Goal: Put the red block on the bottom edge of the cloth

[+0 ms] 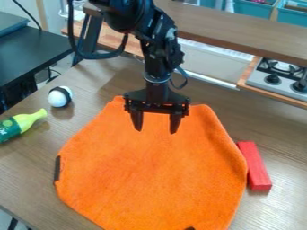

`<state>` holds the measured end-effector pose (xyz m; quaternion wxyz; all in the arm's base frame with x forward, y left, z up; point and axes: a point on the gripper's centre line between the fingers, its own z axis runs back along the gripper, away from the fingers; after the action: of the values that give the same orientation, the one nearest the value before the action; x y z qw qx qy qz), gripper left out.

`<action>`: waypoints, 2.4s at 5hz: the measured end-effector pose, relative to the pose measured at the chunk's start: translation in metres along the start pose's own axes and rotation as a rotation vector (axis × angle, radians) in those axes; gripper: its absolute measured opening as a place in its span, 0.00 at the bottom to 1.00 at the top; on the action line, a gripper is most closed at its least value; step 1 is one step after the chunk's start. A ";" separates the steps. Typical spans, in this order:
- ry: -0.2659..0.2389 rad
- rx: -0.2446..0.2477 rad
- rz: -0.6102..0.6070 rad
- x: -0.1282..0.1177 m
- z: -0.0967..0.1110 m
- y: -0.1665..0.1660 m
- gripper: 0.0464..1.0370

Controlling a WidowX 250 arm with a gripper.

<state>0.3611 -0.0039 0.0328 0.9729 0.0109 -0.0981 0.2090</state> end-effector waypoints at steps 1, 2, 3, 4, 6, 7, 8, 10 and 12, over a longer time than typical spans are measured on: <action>0.028 0.015 0.000 -0.005 -0.011 0.001 0.96; 0.011 0.031 -0.070 -0.015 -0.009 -0.018 0.96; -0.082 0.022 -0.047 -0.034 0.005 -0.054 0.96; -0.164 -0.006 0.046 -0.048 0.022 -0.080 0.96; -0.178 -0.100 0.166 -0.076 0.036 -0.124 0.96; -0.144 -0.127 0.181 -0.080 0.022 -0.140 0.96; -0.118 -0.174 0.174 -0.083 0.010 -0.152 0.96; -0.151 -0.192 0.130 -0.088 -0.004 -0.170 0.96; -0.164 -0.191 0.145 -0.088 -0.010 -0.177 0.96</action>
<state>0.3563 -0.2002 0.0093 0.9406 -0.0721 -0.1970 0.2668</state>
